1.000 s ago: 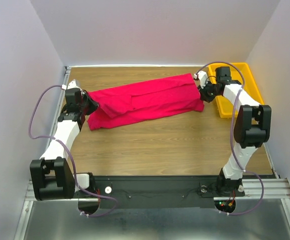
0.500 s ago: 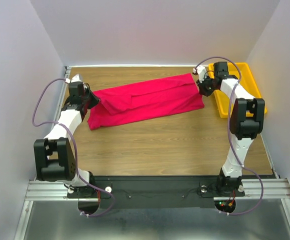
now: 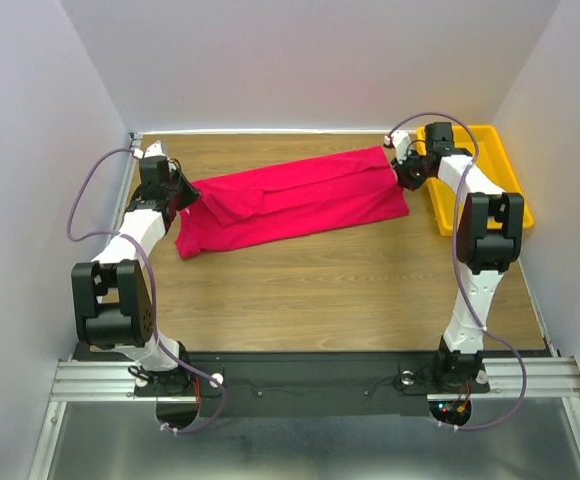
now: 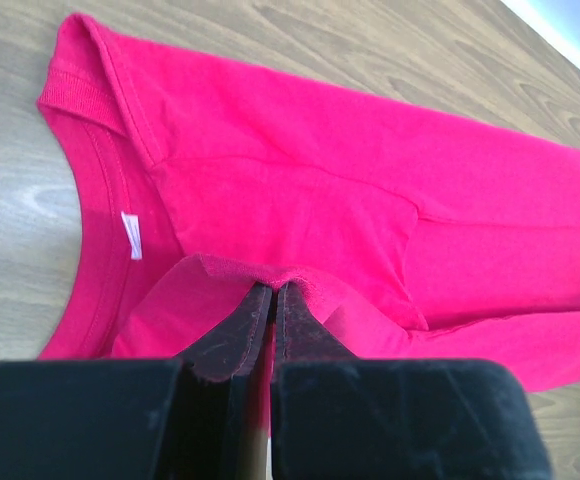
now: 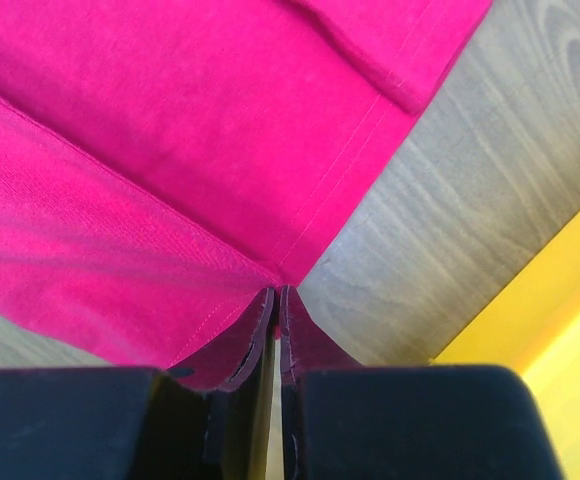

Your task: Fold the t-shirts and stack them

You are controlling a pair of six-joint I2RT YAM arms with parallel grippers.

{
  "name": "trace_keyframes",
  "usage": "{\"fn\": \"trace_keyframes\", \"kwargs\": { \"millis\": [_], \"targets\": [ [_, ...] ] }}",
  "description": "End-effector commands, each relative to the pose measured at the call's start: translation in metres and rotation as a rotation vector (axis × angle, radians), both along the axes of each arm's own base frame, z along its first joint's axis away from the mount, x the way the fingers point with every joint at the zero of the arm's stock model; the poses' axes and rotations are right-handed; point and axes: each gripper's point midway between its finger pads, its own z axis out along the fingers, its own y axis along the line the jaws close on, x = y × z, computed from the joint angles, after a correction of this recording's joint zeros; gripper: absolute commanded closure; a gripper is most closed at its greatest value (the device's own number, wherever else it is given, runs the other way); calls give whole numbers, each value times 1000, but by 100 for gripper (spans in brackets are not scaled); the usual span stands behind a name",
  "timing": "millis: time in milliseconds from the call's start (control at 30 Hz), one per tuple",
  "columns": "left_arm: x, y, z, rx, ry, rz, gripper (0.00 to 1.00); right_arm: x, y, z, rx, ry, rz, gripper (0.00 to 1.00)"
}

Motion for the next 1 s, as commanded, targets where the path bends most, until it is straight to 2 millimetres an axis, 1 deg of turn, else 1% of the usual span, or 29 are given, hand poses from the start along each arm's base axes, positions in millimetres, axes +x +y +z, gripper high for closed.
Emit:
{"fn": "trace_keyframes", "kwargs": {
  "millis": [0, 33, 200, 433, 567, 767, 967],
  "targets": [
    [23, 8, 35, 39, -116, 0, 100, 22, -4, 18, -23, -82, -6, 90],
    [24, 8, 32, 41, -108, 1, 100, 22, -4, 18, -23, -82, -6, 90],
    [27, 8, 30, 58, -105, -16, 100, 21, -4, 14, -23, -73, -3, 90],
    [31, 9, 16, 82, -72, -35, 100, 20, -3, 10, -27, -67, -5, 89],
    [32, 10, 11, 89, -60, -37, 100, 20, -4, 8, -28, -63, -6, 89],
    [32, 12, 10, 97, -57, -31, 100, 22, -4, 5, -29, -59, -12, 86],
    [32, 14, 12, 102, -59, -20, 100, 29, 0, 6, -21, -68, -13, 86]
  ]
}}
